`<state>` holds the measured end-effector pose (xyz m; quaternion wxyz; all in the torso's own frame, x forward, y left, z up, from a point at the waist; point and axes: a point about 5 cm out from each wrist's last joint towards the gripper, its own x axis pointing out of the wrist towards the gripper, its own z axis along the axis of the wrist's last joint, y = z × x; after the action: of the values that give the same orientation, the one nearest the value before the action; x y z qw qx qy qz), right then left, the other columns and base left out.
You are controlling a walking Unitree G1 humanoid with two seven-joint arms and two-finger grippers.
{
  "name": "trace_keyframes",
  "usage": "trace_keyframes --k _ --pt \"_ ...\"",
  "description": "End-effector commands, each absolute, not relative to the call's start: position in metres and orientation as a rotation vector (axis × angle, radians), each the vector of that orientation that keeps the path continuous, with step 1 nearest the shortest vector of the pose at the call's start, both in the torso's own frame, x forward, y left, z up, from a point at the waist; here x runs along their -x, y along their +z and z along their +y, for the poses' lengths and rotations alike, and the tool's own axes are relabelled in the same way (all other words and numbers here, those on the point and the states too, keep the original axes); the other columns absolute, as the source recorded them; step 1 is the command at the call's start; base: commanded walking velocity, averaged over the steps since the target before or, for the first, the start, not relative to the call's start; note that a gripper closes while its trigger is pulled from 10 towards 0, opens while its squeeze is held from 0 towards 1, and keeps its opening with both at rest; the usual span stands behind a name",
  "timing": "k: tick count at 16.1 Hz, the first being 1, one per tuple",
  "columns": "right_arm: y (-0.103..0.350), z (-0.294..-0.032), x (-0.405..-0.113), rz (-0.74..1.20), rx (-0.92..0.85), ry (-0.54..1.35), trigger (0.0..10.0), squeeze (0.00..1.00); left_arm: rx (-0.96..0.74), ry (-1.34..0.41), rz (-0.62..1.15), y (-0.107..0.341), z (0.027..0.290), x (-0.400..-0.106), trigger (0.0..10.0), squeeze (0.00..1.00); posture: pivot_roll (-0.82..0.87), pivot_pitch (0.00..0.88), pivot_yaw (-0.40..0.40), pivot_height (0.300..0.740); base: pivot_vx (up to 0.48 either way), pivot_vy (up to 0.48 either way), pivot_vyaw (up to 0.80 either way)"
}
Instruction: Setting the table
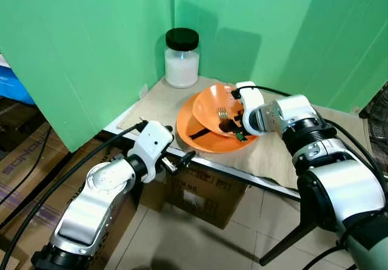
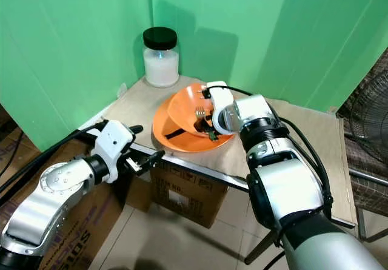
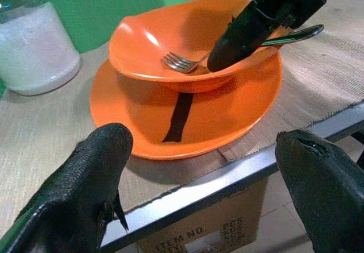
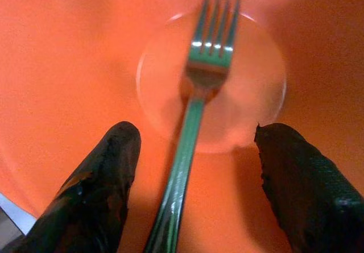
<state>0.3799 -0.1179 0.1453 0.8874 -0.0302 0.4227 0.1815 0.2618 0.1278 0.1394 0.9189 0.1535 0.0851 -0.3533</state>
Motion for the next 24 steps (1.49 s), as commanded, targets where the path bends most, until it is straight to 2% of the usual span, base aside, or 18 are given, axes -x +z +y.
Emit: trace_keyframes --k 1,9,24 --pt "0.150 -0.119 -0.382 0.871 0.042 0.359 0.0 0.00 -0.314 -0.759 0.153 0.144 0.123 -0.260 10.0 0.00 -0.02 0.000 -0.036 0.740 0.000 0.000 0.00" --pt "0.147 -0.116 -0.384 0.858 0.017 0.338 0.0 0.00 -0.283 -0.821 0.131 0.149 0.118 -0.253 10.0 0.00 0.00 0.000 -0.053 0.740 0.000 0.000 0.00" --pt "0.159 -0.111 -0.393 0.763 -0.011 0.336 0.0 0.00 -0.322 -0.778 0.092 0.158 0.124 -0.273 10.0 0.00 0.01 0.000 -0.025 0.740 0.000 0.000 0.00"
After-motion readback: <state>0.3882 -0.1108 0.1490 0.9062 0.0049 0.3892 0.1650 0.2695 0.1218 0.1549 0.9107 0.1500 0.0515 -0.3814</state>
